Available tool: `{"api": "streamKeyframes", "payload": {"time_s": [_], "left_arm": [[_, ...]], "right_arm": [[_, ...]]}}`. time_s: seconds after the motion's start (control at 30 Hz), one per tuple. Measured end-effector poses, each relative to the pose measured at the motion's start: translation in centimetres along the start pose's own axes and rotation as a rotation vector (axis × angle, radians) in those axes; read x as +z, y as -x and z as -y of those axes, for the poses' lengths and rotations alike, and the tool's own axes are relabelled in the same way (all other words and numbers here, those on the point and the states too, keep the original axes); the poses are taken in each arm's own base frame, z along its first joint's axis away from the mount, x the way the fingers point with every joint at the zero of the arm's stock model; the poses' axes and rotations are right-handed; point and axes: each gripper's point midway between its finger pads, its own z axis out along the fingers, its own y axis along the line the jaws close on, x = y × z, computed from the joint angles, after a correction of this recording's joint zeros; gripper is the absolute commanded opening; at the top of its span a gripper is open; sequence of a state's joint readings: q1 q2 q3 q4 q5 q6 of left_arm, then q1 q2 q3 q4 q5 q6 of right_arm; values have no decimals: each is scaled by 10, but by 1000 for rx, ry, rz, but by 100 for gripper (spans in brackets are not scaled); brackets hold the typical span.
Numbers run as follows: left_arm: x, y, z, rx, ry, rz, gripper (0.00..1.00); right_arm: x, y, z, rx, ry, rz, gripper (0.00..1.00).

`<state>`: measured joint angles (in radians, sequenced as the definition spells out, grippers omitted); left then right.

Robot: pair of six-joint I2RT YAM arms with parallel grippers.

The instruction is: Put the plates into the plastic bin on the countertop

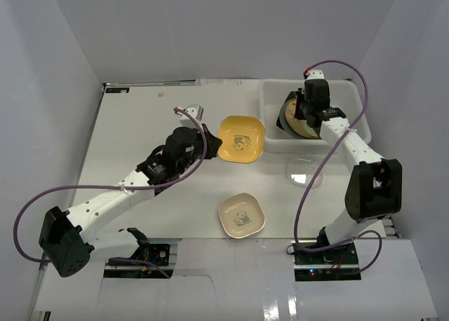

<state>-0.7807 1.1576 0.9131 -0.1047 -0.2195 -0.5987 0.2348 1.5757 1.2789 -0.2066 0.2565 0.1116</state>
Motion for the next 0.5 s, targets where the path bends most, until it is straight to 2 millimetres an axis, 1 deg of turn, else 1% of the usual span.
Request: {"api": "streamKeyframes", "payload": {"time_s": [0.03,0.07,0.1,0.13,0.17,0.2,0.27,0.3,0.33,0.37,0.4,0.43,0.47,0.5], "left_arm": [[3,1,2,1,-3,-3,0],[6,2,5,1,-8,-6,0],[9,4,8,5,-11,-9,0],[14,5,11,6,-15,-10,0],[19,7,15,8,-18,-13,0],[24,9,18,12,-21,-14,0],[36,13,24,20,-22,-16,0],[43,14,27,25,-21,-20,0],[50,14,29,31,-19,-25,0],[57,14,32,36,-19,-27,0],[64,14,35,42,-16,-32,0],[74,15,39,49,-17,-36,0],[84,14,44,55,-17,-41,0],[96,15,49,63,-18,-41,0]], "right_arm": [[8,-6,0,13,8,-22,50],[12,-9,-1,28,16,-34,59],[13,-11,-3,42,30,-41,76],[11,-9,-5,57,43,-36,81],[7,-4,-7,76,56,-25,82],[0,4,-9,93,72,-5,83],[-22,25,-12,133,101,55,81],[-38,39,-13,154,118,99,65],[-57,55,-13,173,137,154,51],[-77,69,-13,188,157,206,36],[-101,83,-14,210,184,270,8],[-116,90,-14,224,208,310,8],[-149,105,-13,247,241,392,8],[-173,110,-14,262,274,445,8]]}}
